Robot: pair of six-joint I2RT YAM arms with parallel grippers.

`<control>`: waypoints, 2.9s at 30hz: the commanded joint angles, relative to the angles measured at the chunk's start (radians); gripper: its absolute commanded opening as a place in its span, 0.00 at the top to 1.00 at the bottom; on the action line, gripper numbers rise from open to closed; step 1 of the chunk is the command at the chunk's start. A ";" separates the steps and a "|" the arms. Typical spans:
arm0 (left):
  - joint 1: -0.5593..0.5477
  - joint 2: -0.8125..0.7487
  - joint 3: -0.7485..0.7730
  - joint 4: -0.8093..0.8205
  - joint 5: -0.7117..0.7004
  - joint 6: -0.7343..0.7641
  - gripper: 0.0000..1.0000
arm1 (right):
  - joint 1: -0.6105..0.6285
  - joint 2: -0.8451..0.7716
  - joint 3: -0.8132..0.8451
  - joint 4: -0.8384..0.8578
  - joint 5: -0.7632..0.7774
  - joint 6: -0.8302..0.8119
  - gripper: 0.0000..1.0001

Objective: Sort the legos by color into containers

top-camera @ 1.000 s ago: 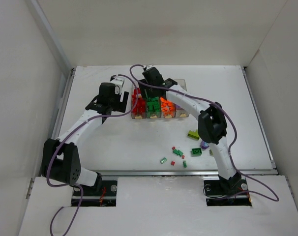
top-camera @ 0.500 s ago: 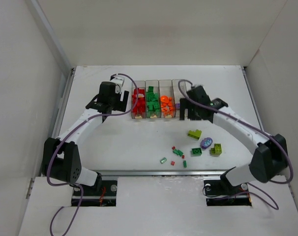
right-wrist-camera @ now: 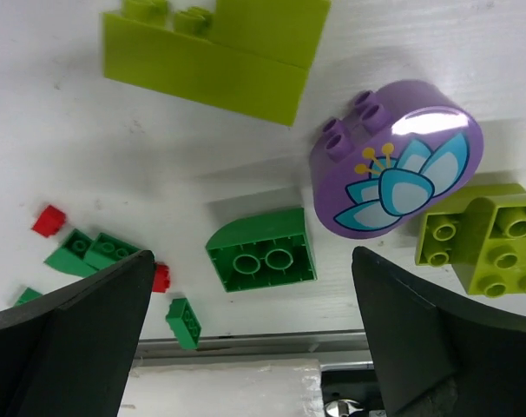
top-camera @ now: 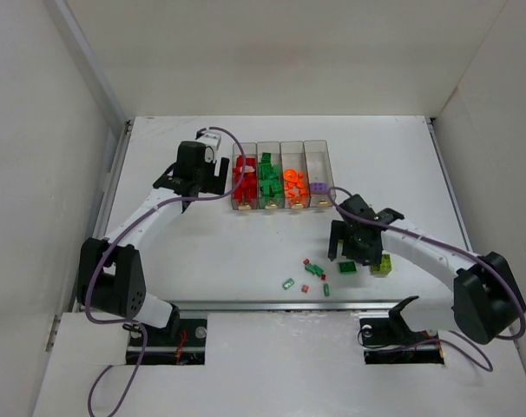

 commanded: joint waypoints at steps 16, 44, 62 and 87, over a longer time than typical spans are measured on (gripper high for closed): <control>0.004 -0.013 0.039 -0.006 -0.006 -0.017 0.18 | 0.077 0.096 -0.027 0.065 0.051 0.075 0.34; 0.004 -0.053 0.021 0.003 -0.027 -0.007 0.18 | 0.130 0.463 0.781 0.230 0.214 -0.247 0.82; 0.004 -0.071 0.012 0.003 -0.078 0.011 0.17 | 0.119 0.901 1.245 0.163 0.085 -0.348 0.19; 0.013 -0.042 0.012 0.012 -0.027 0.002 0.17 | 0.255 0.234 0.231 0.120 -0.049 -0.308 0.36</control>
